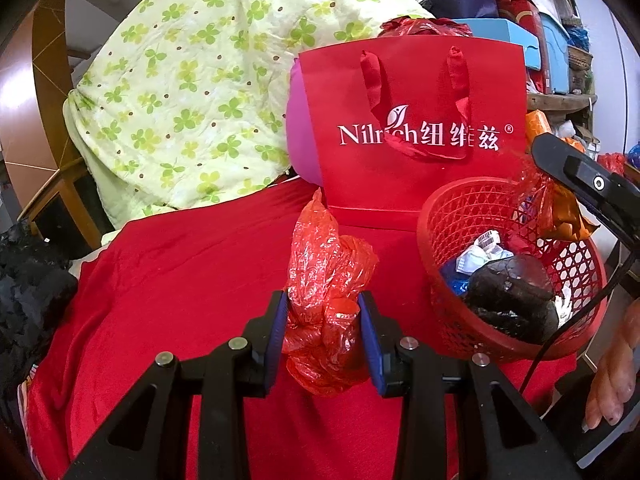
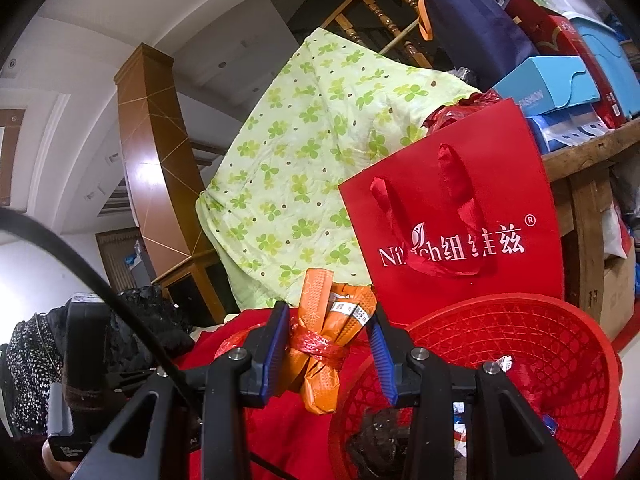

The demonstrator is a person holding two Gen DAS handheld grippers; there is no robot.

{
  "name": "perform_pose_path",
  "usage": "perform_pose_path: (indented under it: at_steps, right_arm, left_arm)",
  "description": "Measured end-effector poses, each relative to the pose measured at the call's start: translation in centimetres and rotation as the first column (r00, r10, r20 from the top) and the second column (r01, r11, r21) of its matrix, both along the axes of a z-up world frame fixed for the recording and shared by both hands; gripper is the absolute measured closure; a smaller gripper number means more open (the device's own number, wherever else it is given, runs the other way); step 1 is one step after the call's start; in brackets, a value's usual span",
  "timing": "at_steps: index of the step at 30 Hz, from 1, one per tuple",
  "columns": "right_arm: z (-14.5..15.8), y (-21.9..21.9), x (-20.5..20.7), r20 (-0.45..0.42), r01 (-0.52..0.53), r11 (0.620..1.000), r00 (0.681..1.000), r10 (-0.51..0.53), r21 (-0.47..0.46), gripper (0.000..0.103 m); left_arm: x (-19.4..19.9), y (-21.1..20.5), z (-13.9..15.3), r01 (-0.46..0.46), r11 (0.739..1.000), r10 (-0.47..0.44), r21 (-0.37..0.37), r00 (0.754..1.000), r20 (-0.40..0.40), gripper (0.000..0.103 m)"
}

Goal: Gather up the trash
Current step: 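Carry the red plastic bag and orange wrapper over the red mesh basket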

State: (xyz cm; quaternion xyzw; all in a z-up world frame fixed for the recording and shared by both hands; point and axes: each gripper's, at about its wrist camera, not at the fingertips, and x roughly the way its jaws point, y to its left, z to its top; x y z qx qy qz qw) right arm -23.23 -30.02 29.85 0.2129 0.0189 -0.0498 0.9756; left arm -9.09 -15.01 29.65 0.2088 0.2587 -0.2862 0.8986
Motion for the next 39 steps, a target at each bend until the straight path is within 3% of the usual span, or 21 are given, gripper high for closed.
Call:
perform_pose_path:
  at_steps: [39]
  right_arm:
    - [-0.9, -3.9, -1.7, -0.032, 0.101, 0.990, 0.995, -0.098, 0.103, 0.060]
  left_arm:
    - [-0.9, -5.4, 0.0, 0.108, 0.994, -0.108, -0.007, 0.994, -0.026, 0.066]
